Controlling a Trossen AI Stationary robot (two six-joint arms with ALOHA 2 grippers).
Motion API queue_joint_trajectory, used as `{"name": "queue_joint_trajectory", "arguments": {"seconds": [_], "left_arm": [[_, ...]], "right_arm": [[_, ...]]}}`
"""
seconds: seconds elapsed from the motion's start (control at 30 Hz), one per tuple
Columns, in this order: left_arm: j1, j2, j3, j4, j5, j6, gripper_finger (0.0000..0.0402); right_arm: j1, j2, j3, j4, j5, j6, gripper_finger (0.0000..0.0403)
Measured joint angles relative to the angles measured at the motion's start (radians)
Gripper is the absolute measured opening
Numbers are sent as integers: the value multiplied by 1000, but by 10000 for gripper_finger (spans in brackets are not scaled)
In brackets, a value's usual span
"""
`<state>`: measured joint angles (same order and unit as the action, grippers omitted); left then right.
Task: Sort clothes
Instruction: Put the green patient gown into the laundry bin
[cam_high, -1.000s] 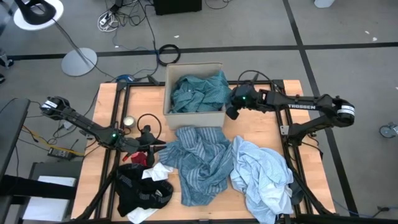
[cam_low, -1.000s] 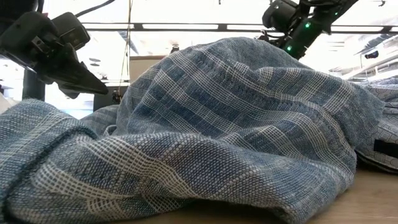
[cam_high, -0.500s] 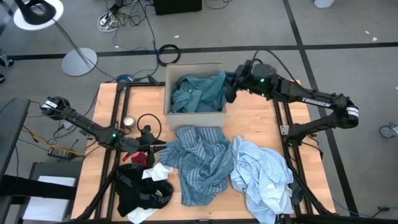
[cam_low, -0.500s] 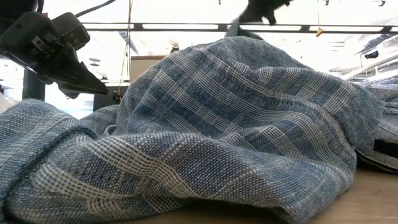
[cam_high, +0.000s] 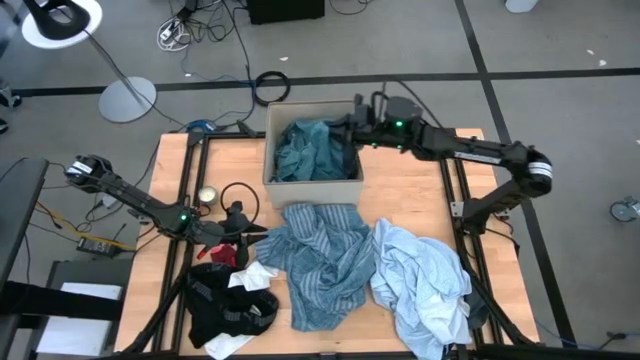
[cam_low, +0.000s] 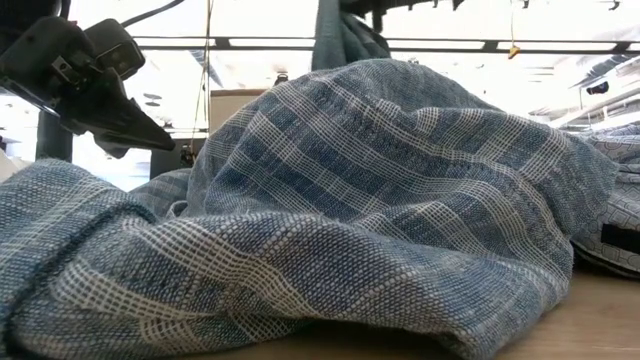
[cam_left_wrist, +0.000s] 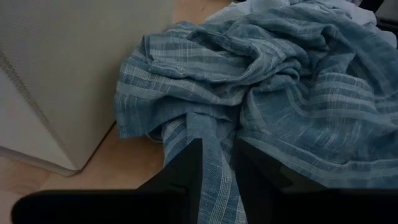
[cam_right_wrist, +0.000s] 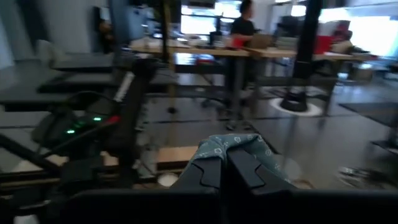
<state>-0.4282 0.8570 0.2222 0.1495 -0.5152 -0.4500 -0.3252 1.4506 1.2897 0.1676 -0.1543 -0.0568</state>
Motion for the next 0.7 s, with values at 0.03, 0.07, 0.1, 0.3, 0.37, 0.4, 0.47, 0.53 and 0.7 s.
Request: {"name": "queue_joint_trajectory", "arguments": {"seconds": [0.03,0.07,0.1,0.3,0.37,0.4,0.47,0.53,0.7], "left_arm": [[0,0,0,6,0,0,94],[0,0,0,9,0,0,94],[0,0,0,13,0,0,94],[0,0,0,15,0,0,94],[0,0,0,14,0,0,94],[0,0,0,15,0,0,94],[0,0,0,12,0,0,94],[0,0,0,12,0,0,94],[0,0,0,14,0,0,94]], "right_arm": [[0,25,11,22,-23,9,0],[0,51,24,32,-42,18,0],[0,78,37,39,-54,26,0],[9,231,137,42,-93,53,0],[11,271,163,38,-108,55,1],[11,290,174,38,-110,57,1],[11,318,187,36,-112,57,1],[11,336,188,24,-110,60,1],[-7,369,189,-104,-63,104,1]]}}
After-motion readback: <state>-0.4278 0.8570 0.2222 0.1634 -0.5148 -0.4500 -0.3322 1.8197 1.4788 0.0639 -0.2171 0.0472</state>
